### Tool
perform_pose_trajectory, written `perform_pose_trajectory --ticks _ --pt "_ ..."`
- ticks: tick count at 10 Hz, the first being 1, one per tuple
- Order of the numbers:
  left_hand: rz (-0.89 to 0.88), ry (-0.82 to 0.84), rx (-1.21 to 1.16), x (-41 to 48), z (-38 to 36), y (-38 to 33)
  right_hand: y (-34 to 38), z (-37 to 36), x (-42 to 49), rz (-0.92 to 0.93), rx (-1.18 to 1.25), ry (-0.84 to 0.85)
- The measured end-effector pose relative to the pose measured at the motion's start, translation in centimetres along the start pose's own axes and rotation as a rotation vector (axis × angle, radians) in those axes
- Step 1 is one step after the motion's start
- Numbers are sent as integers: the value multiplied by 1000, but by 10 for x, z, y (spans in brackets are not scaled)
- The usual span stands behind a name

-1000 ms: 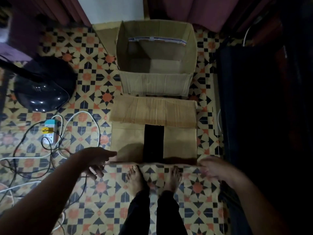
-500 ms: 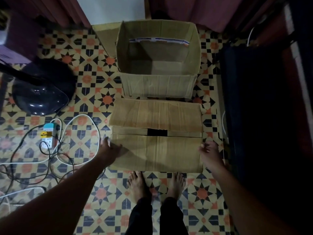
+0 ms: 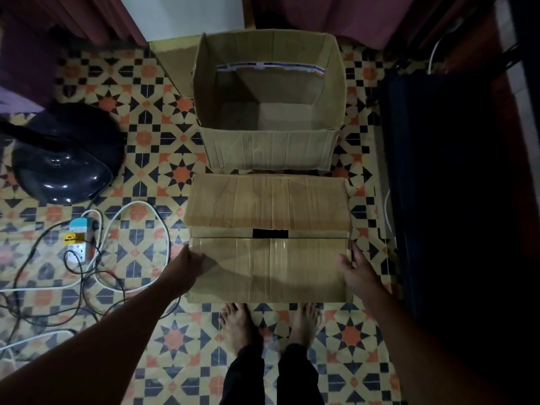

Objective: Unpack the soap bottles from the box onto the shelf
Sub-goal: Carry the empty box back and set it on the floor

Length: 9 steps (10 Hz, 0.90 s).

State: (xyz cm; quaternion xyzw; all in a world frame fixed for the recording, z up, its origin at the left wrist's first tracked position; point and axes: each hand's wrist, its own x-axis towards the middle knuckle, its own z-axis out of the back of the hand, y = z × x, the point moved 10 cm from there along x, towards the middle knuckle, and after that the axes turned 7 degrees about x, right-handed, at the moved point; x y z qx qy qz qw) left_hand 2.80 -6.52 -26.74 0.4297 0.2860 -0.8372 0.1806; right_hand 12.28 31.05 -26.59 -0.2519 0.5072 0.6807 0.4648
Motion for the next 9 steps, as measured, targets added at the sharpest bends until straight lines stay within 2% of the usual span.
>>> perform_pose_trajectory --ticks 2,3,6,7,8,9 --pt "-41 75 -345 -6 -7 4 -3 4 -7 -19 46 25" --pt "-63 64 -417 -3 -6 7 -2 4 -12 -31 64 58" --pt "-96 88 -453 -8 -6 9 -4 2 -23 -88 190 83" --pt "-114 66 -440 -15 -7 10 -1 0 -27 -33 217 122" --pt "-71 58 -426 -24 -3 9 -3 0 -37 -54 211 138" --pt "0 -54 -356 -51 12 12 -16 10 -54 -65 259 111"
